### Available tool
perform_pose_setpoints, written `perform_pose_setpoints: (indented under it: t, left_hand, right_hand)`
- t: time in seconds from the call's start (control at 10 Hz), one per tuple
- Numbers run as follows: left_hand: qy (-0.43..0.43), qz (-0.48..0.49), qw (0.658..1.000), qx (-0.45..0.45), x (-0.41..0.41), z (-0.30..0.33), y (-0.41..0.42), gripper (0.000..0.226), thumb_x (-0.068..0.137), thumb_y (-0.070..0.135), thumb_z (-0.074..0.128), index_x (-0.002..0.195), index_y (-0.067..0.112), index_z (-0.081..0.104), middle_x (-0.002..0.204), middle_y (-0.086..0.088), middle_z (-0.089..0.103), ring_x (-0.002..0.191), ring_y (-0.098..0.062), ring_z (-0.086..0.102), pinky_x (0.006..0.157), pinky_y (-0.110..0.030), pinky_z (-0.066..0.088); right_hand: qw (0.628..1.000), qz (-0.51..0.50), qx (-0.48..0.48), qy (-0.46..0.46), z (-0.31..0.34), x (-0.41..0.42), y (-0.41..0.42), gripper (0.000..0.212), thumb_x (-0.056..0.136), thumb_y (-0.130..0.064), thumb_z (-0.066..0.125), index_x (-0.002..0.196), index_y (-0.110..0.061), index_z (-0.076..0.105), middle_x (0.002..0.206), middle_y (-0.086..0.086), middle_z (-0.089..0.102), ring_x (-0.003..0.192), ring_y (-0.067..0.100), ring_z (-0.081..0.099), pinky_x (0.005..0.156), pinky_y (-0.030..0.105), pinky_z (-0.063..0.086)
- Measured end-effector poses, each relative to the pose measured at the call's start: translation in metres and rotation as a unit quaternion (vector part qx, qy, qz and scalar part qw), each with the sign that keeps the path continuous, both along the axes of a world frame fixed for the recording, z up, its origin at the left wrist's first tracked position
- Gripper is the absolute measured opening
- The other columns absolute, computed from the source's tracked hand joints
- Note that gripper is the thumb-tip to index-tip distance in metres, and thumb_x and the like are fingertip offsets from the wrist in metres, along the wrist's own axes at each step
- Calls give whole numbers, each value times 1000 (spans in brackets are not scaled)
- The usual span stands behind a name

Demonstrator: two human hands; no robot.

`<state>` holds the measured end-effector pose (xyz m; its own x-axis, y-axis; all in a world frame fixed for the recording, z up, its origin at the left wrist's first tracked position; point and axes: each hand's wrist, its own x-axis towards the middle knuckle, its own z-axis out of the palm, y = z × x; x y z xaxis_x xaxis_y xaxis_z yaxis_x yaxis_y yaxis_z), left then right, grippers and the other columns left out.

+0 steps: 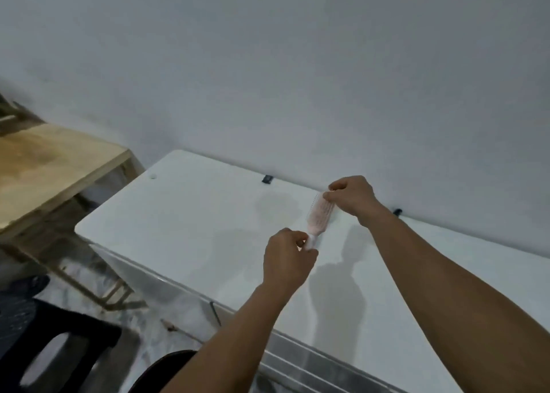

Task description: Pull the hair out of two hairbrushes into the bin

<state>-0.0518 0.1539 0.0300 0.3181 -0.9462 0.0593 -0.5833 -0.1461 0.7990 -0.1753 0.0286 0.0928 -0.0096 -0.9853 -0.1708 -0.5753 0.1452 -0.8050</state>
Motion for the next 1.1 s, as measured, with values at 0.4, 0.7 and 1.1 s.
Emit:
perform_pose_setpoints:
  t: [0.4, 0.7, 1.1]
  left_hand:
    - [-28, -43, 995, 84, -96, -43, -68, 20, 84, 18, 70, 101, 8, 71, 102, -3, 69, 79, -16, 55, 69, -23, 38]
    - [-122, -59, 986, 96, -112, -67, -87, 17, 88, 21, 60, 94, 7, 67, 99, -7, 69, 91, -22, 62, 73, -26, 42]
    - [-132, -74, 983, 104, -107, -57, -92, 42, 89, 37, 65, 120, 9, 62, 121, -6, 65, 114, -23, 58, 93, -31, 44]
  right_hand:
    - [994, -30, 100, -9, -57, -88, -64, 31, 84, -4, 56, 111, -15, 65, 111, 6, 61, 101, 23, 59, 68, 28, 55]
    - [992, -3, 126, -27, -87, -99, -78, 57, 86, 0, 46, 142, -13, 42, 145, 8, 45, 124, 27, 50, 94, 41, 54]
    - [993, -43, 95, -47, -104, -112, -58, 65, 84, -5, 56, 145, -14, 37, 152, 6, 38, 131, 26, 48, 102, 42, 49]
